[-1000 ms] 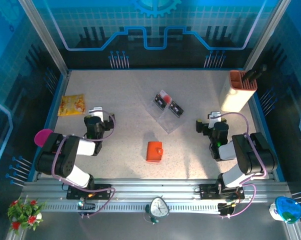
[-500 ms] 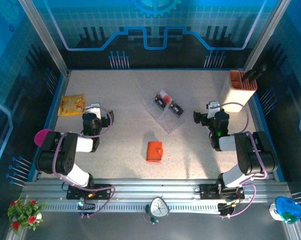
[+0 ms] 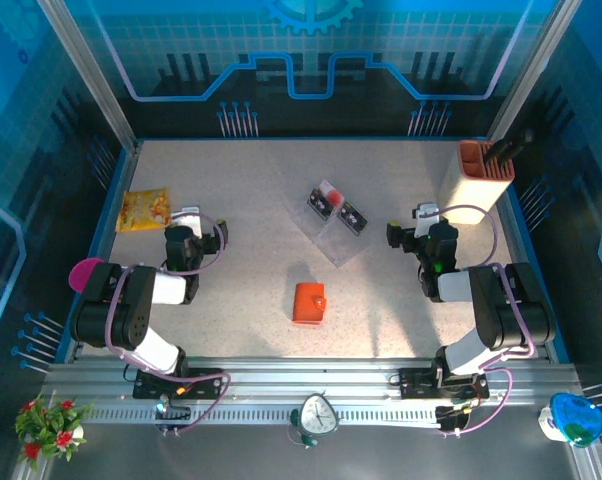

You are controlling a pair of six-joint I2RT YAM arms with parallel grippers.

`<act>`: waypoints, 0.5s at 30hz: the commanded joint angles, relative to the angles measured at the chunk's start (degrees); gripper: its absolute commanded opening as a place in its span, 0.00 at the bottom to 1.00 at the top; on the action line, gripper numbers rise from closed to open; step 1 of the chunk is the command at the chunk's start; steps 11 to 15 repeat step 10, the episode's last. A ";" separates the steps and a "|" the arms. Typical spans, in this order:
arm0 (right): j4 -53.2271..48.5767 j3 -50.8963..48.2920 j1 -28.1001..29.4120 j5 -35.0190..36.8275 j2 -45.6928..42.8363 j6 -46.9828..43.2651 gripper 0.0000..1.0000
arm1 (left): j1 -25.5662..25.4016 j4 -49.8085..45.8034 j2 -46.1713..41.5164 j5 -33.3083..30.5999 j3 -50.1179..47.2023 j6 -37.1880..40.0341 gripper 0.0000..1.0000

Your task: Put the credit cards into the card holder

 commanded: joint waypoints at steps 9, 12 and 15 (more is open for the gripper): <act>-0.31 0.44 0.34 0.35 -0.43 -1.19 1.00 | -0.04 1.81 -0.20 0.69 0.15 -0.61 0.99; -0.13 0.38 0.39 0.35 -0.39 -1.13 1.00 | 0.00 1.81 -0.26 0.67 0.11 -0.63 0.99; -0.13 0.38 0.39 0.35 -0.39 -1.13 1.00 | 0.00 1.81 -0.26 0.67 0.11 -0.63 0.99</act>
